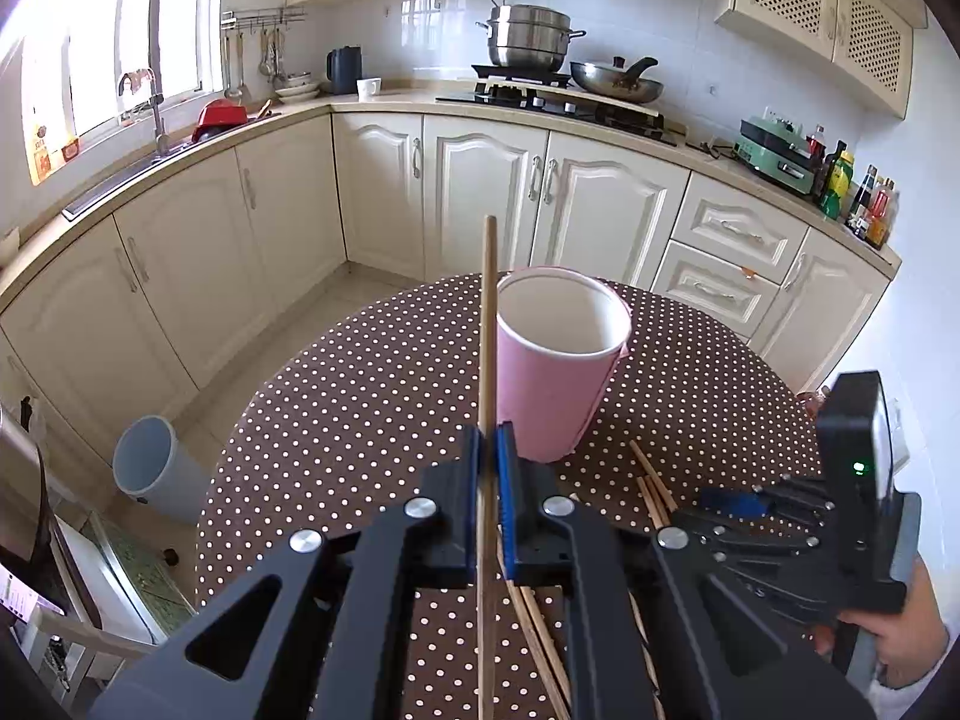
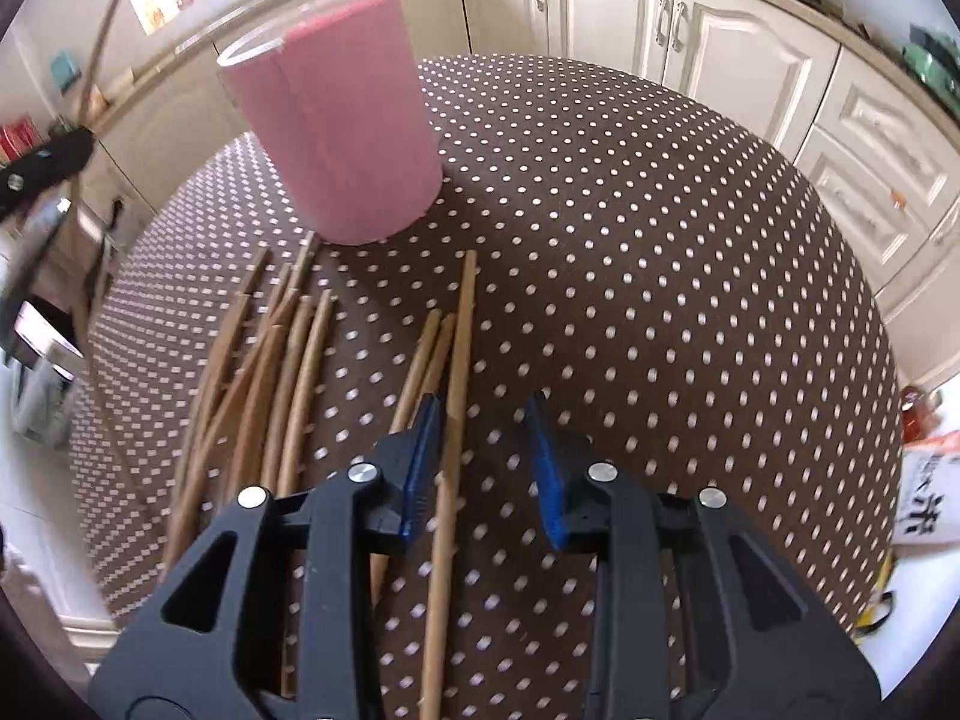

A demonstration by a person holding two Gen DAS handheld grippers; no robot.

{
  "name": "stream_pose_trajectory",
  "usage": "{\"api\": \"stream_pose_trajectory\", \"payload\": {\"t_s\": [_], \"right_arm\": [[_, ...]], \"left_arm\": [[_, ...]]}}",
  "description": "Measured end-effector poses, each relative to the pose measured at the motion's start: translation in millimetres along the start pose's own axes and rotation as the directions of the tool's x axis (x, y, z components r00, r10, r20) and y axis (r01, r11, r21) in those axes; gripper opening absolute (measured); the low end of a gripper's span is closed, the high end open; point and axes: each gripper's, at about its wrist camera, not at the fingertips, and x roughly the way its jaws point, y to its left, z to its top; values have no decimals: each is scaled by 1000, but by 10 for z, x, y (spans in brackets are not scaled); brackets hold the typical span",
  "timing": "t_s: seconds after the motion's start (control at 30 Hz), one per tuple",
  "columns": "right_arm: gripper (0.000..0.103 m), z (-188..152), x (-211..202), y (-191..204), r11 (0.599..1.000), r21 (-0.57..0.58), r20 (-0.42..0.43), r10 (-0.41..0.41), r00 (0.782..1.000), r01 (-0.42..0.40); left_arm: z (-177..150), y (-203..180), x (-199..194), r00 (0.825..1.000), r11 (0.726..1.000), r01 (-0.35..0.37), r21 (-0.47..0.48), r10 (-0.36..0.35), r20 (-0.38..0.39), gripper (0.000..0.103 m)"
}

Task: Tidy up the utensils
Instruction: 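Lift the held chopsticks upright and carry both tools toward the pink cup, then lower the left tool's chopstick into the pink cup and open it while the right tool does the same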

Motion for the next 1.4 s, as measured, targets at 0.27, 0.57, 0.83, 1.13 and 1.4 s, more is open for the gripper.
{"api": "stream_pose_trajectory", "payload": {"t_s": [0.27,0.57,0.83,1.13,1.4], "right_arm": [[13,305,190,136,996,-77,-36,-57,998,54],[6,610,-225,-76,999,-3,117,48,992,-48],[6,899,-1197,79,992,-52,379,128,917,-117],[6,1168,-1889,323,991,-85,607,131,784,-101],[6,1380,-2101,513,994,-82,713,106,693,-67]], "left_arm": [[-6,-12,94,1000,1000,10,8,-10,-15,7],[54,-64,-83,996,997,83,9,-83,12,7],[306,-183,-573,981,989,140,45,-145,127,7],[743,-214,-929,946,992,128,19,-127,297,7],[1086,-194,-934,918,992,128,-21,-111,381,7]]}}
